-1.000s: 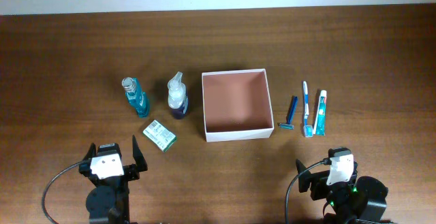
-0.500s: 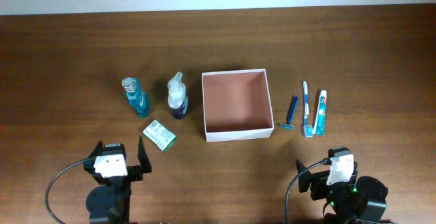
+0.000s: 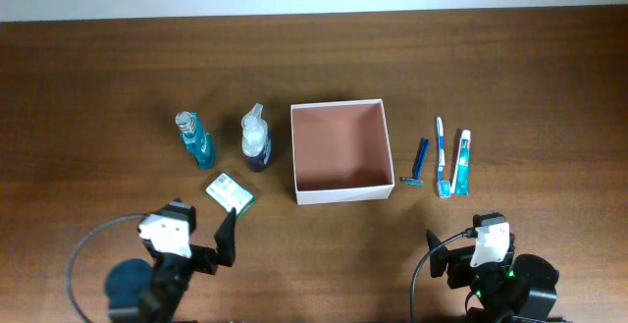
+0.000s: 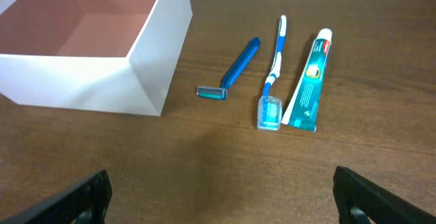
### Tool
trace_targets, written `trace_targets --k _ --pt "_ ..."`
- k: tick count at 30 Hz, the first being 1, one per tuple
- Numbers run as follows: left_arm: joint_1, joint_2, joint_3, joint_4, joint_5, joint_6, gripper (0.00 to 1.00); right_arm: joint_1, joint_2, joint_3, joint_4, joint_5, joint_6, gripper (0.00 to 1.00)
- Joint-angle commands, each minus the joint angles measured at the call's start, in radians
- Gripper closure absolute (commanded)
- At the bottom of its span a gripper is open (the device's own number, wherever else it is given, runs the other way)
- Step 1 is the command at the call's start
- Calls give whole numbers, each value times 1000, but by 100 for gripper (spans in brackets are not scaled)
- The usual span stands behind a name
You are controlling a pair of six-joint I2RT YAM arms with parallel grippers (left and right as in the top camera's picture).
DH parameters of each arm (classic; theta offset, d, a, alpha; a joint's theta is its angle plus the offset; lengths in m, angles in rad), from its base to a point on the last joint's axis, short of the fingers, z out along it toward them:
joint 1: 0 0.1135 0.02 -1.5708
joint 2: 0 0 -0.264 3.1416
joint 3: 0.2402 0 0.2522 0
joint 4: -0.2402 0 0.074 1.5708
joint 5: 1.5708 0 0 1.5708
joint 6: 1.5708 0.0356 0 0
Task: Pack container
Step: 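Reach the left gripper to the blue mouthwash bottle and grasp it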
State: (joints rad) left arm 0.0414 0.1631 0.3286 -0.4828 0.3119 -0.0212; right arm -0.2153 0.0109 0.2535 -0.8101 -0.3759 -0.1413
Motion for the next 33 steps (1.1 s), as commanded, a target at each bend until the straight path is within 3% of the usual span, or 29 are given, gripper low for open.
trace_targets --k 1,6,11,16,33 --pt "0 195 248 -70 -4 -16 1 -7 -7 -2 2 -9 0 1" --pt "0 547 565 -275 -25 -5 1 -7 -7 -2 2 -9 0 1" --pt "0 916 901 -479 -24 100 1 -7 -7 -2 3 -9 0 1" --pt "0 1200 1122 -566 -26 104 1 -7 -7 -2 2 -9 0 1" --pt "2 1609 1141 -494 -232 32 4 -7 -7 -2 2 -9 0 1"
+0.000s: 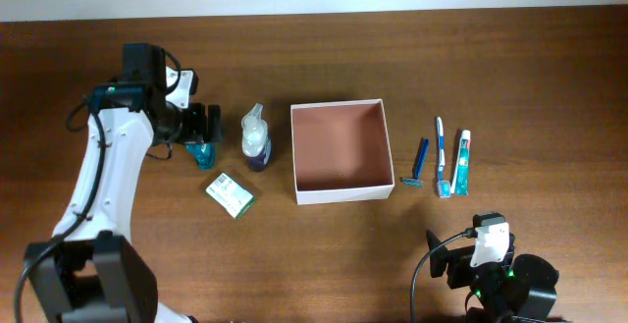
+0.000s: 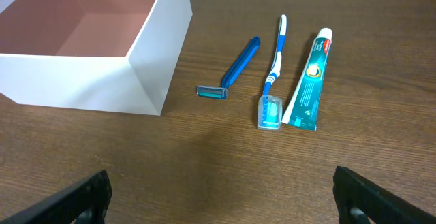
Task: Pack container
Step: 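Reach the left gripper to the blue mouthwash bottle and grasp it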
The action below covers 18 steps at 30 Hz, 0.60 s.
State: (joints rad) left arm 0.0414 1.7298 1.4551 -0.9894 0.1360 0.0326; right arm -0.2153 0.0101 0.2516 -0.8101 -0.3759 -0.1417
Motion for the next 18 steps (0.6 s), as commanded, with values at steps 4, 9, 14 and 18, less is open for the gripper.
trace_targets --k 4,9,14,18 --pt "2 90 14 17 -55 -22 33 -7 -6 0 2 -9 0 1" --pt "2 124 14 38 -55 -21 49 -7 -6 0 2 -9 0 1" --pt "2 119 33 26 -55 -21 73 -7 -6 0 2 -9 0 1" --pt "2 98 109 -35 -56 -21 80 -7 -6 0 2 -9 0 1"
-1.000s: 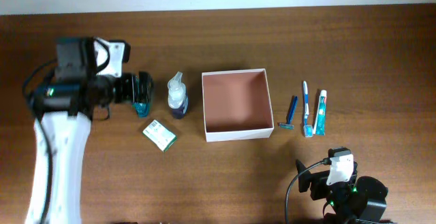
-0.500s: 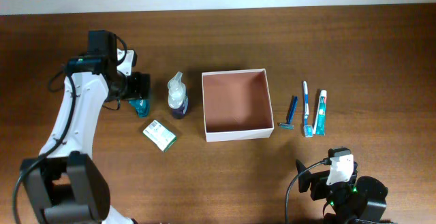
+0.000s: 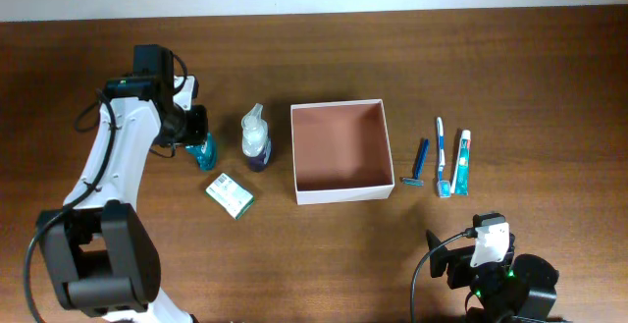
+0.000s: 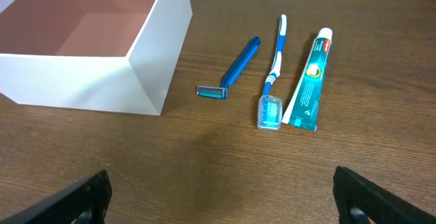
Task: Pack container
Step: 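Reach the left gripper to the blue mouthwash bottle and grasp it, then carry the mouthwash bottle into the white box and release it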
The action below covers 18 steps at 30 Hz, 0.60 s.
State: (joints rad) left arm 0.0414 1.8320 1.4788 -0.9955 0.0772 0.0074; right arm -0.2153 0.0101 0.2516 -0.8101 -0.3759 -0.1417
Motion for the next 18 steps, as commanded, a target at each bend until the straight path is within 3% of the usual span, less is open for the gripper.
trace_targets --k 1,11,18 --pt "1 -12 113 -51 3 4 82 -7 -6 0 3 -9 0 1" --pt "-56 -111 595 -438 -6 -31 83 -7 -6 0 2 -9 0 1" --pt "-282 -178 651 -494 14 -128 83 -7 -6 0 3 -9 0 1"
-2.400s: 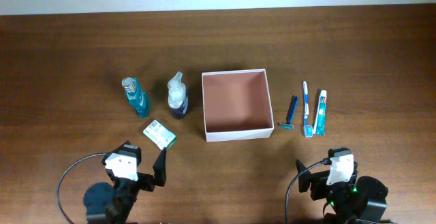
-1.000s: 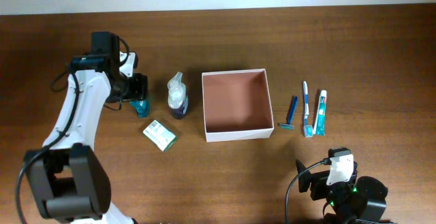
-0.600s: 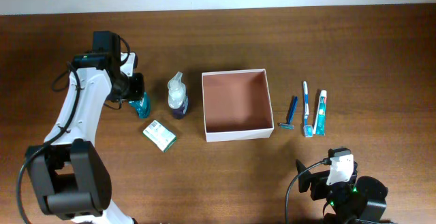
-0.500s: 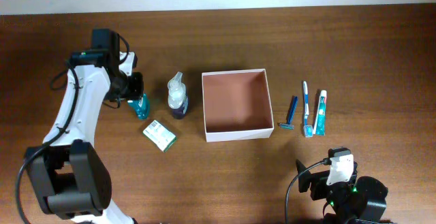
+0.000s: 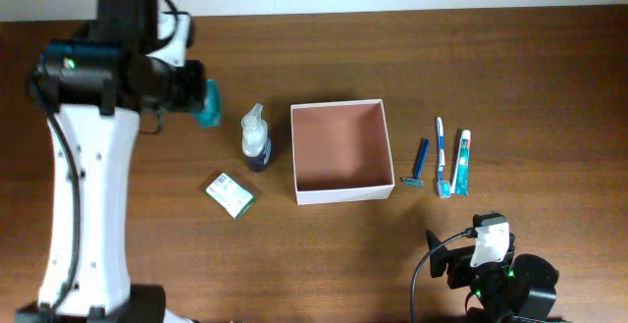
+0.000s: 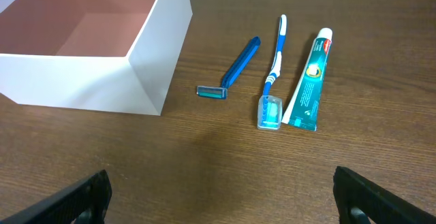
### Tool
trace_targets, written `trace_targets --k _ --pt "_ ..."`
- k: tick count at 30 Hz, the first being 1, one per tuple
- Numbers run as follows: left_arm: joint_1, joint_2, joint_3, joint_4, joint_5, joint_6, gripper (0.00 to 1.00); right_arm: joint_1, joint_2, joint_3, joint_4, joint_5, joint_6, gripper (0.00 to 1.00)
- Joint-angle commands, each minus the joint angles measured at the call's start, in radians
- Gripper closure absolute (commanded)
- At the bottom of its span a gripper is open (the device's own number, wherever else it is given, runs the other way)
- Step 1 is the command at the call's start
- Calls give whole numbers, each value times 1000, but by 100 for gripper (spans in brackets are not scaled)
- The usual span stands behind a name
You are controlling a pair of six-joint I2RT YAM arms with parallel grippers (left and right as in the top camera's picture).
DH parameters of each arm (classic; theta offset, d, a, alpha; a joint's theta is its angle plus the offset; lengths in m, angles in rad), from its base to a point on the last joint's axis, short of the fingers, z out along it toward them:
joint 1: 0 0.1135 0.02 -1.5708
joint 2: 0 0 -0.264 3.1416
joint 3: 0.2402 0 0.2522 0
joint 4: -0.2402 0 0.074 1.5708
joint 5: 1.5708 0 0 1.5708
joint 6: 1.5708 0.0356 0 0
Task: Pack container
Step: 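Carry the mouthwash bottle into the white box and release it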
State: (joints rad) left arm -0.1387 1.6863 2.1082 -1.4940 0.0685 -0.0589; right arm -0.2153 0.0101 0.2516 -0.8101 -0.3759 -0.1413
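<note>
The white box [image 5: 343,194] with a pinkish inside stands open at the table's middle, its near wall [image 6: 75,81] at the left of the right wrist view. My left gripper [image 5: 196,101] is raised above the table left of the box, shut on the teal bottle [image 5: 208,105]. A clear spray bottle [image 5: 256,138] stands beside the box, with a small green-and-white packet [image 5: 230,193] in front of it. Right of the box lie a blue razor [image 6: 235,67], a toothbrush [image 6: 274,74] and a toothpaste tube [image 6: 310,81]. My right gripper [image 6: 221,200] rests open near the front edge, nothing between its fingers.
The left arm [image 5: 83,195] stretches from the front left corner up over the left side of the table. A pale wall strip borders the far edge. The right arm's base [image 5: 496,279] sits at the front right.
My left gripper was down at the teal bottle on the table beside the spray bottle. Now it is raised with the bottle in it, further back. The right arm has not moved.
Both arms were folded at the front edge, with the teal bottle standing left of the spray bottle. Then my left gripper was beside the teal bottle, then around it. Now the bottle is held off the table.
</note>
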Motion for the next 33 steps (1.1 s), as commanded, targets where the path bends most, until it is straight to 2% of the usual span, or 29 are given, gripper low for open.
trace_targets --k 1,10,21,25,31,33 --pt "-135 -32 21 10 21 -62 83 -7 -6 0 2 -9 0 1" --pt "-375 128 18 204 -14 -60 83 -7 -6 0 2 -9 0 1" --pt "-462 494 18 361 -17 8 86 -7 -6 0 2 -9 0 1" --pt "-489 554 18 400 -70 8 86 -7 -6 0 2 -9 0 1" --pt "-528 575 18 449 -74 12 86 -7 -6 0 2 -9 0 1" --pt "-542 577 18 454 -76 20 81 -7 -6 0 2 -9 0 1"
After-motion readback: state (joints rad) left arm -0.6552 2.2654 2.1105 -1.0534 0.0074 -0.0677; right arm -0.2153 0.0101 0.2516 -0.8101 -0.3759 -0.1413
